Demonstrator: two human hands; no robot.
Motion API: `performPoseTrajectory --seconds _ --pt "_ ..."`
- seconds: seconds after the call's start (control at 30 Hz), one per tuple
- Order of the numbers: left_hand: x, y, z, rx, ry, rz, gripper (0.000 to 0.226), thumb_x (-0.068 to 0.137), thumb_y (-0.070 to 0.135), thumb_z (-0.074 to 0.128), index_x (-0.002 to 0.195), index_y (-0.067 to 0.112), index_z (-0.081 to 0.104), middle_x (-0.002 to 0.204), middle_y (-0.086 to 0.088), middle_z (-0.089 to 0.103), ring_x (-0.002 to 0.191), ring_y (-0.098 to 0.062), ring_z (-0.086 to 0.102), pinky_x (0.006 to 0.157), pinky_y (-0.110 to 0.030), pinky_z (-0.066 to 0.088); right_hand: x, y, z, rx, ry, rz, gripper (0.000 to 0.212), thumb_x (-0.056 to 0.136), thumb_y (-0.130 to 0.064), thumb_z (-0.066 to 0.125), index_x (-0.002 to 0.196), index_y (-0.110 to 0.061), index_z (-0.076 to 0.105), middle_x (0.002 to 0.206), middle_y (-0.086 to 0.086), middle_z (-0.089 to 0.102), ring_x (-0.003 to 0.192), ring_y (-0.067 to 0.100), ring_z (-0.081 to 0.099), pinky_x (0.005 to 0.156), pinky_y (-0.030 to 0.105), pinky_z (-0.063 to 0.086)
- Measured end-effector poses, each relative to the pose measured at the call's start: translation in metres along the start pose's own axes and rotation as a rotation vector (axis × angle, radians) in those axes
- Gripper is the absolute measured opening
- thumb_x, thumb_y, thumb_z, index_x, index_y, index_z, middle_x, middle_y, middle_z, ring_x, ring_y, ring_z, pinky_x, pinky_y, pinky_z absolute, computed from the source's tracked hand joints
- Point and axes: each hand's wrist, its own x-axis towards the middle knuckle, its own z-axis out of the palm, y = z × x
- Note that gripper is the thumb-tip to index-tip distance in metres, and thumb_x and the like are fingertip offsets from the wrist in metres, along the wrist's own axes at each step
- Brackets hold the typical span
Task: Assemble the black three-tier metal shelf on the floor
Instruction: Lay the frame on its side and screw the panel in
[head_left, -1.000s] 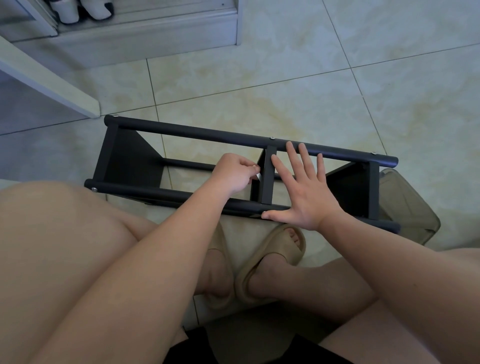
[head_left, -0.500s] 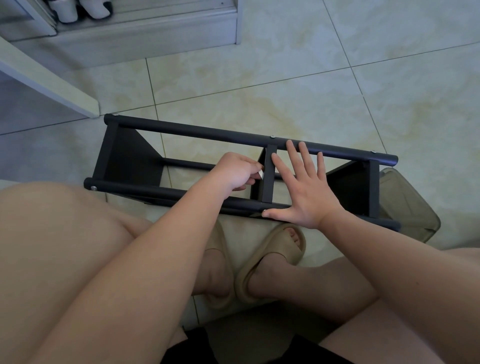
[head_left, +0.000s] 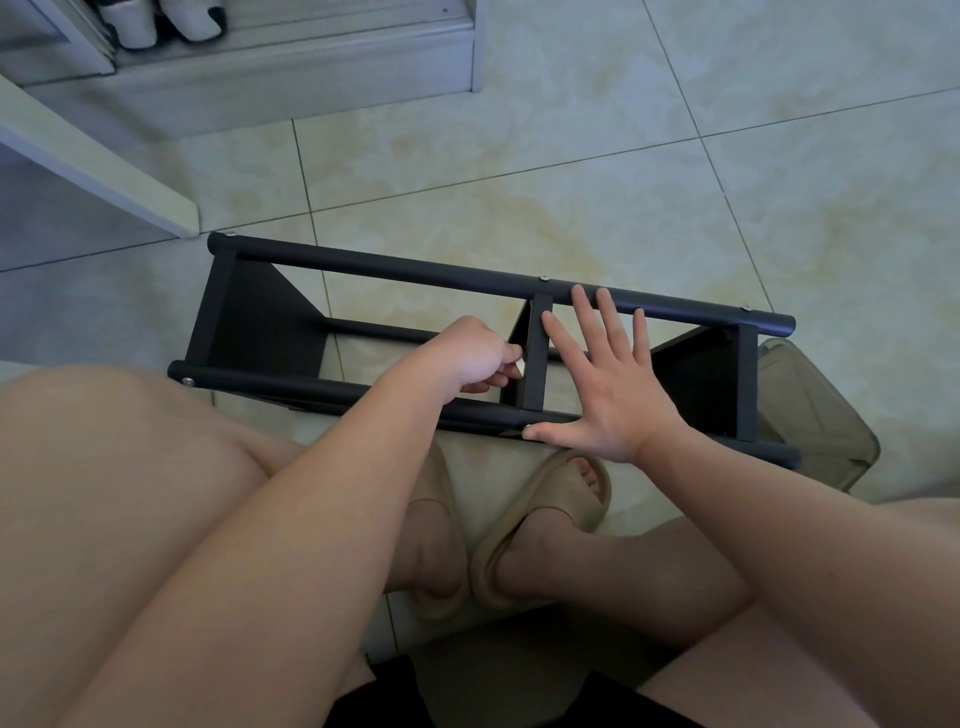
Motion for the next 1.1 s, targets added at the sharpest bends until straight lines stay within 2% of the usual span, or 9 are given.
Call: performPoseTrajectory --seconds 0.3,0.5,0.63,0.97,1.1 --pt "-0.002 0.0 -0.007 0.095 -0.047 0.023 0.019 0.102 0.02 0.052 0.093 0.012 0.068 0.071 0.008 0.074 0.074 -0.008 0.063 0.077 -0.026 0.054 0.001 0.001 0.001 -0.002 0.01 -0.001 0.122 0.069 -0.099 0.028 0.164 -0.026 0.004 0.169 0.009 -0.015 0.154 0.033 -0.02 0.121 0.065 -0.007" --pt "-0.004 -0.002 -0.013 0.162 -0.105 0.07 0.024 0.102 0.019 0.051 0.085 0.017 0.066 0.074 0.01 0.074 0.077 -0.008 0.06 0.072 -0.024 0.049 0.001 0.001 0.0 -0.001 0.003 0.003 0.123 0.069 -0.099 0.029 0.164 -0.026 0.003 0.169 0.009 -0.015 0.154 0.032 -0.02 0.121 0.065 -0.007" --pt "-0.006 -0.001 -0.015 0.204 -0.124 0.08 0.024 0.102 0.017 0.05 0.083 0.018 0.066 0.067 0.013 0.073 0.076 -0.008 0.059 0.068 -0.023 0.047 0.0 0.0 -0.001 -0.006 -0.006 0.006 0.123 0.069 -0.099 0.029 0.164 -0.026 0.001 0.169 0.009 -0.017 0.154 0.033 -0.021 0.121 0.065 -0.008" --pt "-0.011 -0.002 -0.021 0.289 -0.184 0.083 0.022 0.103 0.014 0.051 0.087 0.018 0.064 0.082 0.007 0.074 0.078 -0.008 0.059 0.074 -0.026 0.047 0.0 0.001 0.0 -0.007 0.002 -0.001 0.122 0.069 -0.1 0.026 0.164 -0.026 0.002 0.169 0.009 -0.016 0.154 0.034 -0.02 0.121 0.065 -0.007" --pt "-0.012 -0.003 -0.022 0.347 -0.204 0.093 0.024 0.103 0.012 0.051 0.084 0.019 0.065 0.083 0.008 0.073 0.076 -0.006 0.06 0.07 -0.024 0.046 0.0 0.001 0.001 -0.004 0.012 -0.005 0.121 0.07 -0.1 0.026 0.164 -0.026 0.003 0.169 0.009 -0.014 0.155 0.034 -0.019 0.121 0.065 -0.007"
